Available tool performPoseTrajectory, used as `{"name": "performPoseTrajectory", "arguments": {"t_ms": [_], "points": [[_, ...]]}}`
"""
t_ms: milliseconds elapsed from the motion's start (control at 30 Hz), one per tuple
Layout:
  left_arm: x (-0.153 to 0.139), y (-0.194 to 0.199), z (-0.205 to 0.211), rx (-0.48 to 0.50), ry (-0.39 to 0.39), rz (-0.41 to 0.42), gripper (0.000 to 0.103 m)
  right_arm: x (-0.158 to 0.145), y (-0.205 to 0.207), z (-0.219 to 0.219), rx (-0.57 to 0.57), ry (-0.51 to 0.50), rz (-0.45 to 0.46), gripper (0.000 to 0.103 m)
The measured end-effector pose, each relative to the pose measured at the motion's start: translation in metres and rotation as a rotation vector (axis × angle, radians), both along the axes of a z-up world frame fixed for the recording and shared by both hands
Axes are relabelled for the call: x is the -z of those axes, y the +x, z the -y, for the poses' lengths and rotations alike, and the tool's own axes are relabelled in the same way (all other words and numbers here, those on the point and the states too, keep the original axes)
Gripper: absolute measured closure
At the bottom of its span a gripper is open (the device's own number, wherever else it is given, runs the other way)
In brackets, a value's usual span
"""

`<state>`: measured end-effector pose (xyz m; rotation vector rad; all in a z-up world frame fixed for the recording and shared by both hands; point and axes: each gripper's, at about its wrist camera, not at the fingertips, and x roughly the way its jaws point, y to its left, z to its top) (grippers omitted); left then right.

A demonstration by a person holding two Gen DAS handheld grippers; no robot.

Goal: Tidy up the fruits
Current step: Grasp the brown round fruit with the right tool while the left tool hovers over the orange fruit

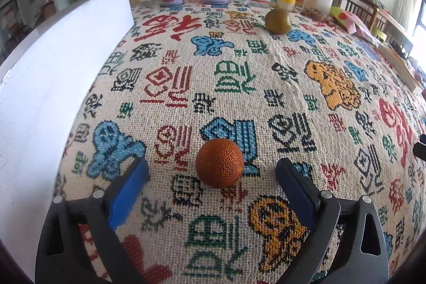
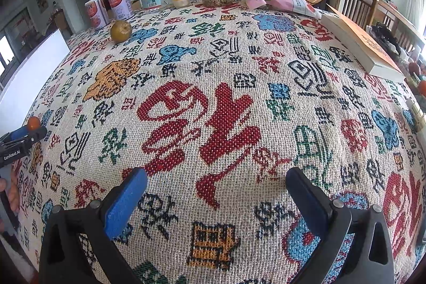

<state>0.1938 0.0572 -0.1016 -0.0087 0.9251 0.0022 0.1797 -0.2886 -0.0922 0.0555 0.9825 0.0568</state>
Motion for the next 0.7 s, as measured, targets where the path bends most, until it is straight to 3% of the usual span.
{"name": "performPoseTrajectory", "arguments": {"t_ms": [167,333,467,633,700], "points": [[0.0,0.0,0.001,0.001,0.0,0.0,0.005,-0.033,0.069,-0.047,-0.134,0.066,0.035,0.001],[0.0,0.0,0.001,0.001,0.0,0.0,0.005,-0.05,0.162,-0.112,-0.271,0.091,0.123,0.017],[0.0,0.001,0.0,0.001,0.0,0.0,0.005,-0.041,0.225,-0.169,-0.337,0.013,0.081,0.028],[0.0,0.0,0.001,0.001,0.0,0.0,0.005,-0.021,0.268,-0.206,-0.348,-0.058,-0.003,0.029],[0.0,0.0,0.0,0.001,0.0,-0.001,0.005,-0.009,0.275,-0.204,-0.34,-0.087,-0.051,0.04]]}}
